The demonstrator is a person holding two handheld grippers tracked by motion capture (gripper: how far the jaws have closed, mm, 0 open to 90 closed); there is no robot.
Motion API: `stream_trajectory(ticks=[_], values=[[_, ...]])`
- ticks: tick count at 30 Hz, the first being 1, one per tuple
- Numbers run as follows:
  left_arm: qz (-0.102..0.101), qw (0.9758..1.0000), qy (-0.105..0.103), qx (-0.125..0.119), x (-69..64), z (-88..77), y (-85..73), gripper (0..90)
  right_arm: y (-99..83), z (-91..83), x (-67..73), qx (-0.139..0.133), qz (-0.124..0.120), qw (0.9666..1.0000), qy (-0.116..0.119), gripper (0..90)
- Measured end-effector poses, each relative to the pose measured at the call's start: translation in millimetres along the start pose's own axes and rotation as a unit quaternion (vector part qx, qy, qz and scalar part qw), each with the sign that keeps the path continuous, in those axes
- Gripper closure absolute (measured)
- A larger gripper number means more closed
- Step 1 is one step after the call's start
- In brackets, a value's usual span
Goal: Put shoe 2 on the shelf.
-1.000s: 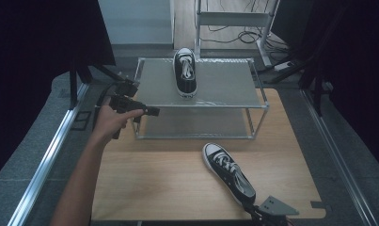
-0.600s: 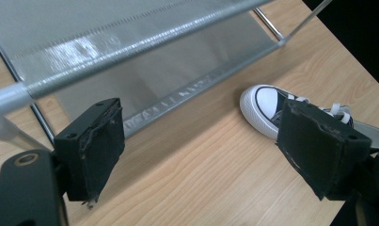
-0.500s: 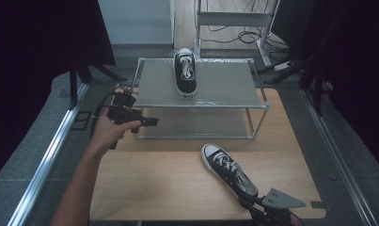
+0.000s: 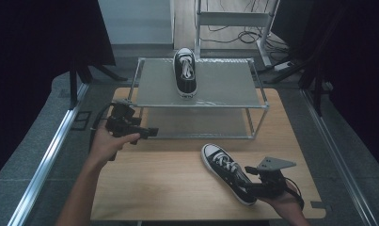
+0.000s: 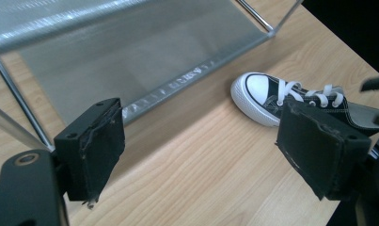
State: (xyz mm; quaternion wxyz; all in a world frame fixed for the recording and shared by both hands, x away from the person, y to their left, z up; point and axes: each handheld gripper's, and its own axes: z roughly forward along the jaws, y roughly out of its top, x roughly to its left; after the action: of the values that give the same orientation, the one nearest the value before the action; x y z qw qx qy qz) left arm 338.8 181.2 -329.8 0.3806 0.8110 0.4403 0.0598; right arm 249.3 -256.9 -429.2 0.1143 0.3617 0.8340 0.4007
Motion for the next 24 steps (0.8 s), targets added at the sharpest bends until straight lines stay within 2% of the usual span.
stream_trajectory(ticks=[2,8,16,24], values=[[0.005,1.0,0.002,0.001,-3.3,1.6,-5.0,15.9,4.6,4.7,-3.5,0.01,0.003,0.9999,0.012,38.6],[0.011,0.9999,-0.004,0.002,-9.9,7.5,-20.4,15.9,15.7,20.7,-8.0,0.04,0.005,0.999,0.021,34.1],[0.012,0.9999,-0.003,0.005,-11.0,15.1,-37.0,16.0,19.7,37.4,-10.4,0.078,0.008,0.9969,0.009,26.8],[0.006,1.0,0.0,0.007,-8.2,18.2,-48.6,16.1,21.7,56.8,-14.4,0.121,0.009,0.9926,-0.002,20.0]])
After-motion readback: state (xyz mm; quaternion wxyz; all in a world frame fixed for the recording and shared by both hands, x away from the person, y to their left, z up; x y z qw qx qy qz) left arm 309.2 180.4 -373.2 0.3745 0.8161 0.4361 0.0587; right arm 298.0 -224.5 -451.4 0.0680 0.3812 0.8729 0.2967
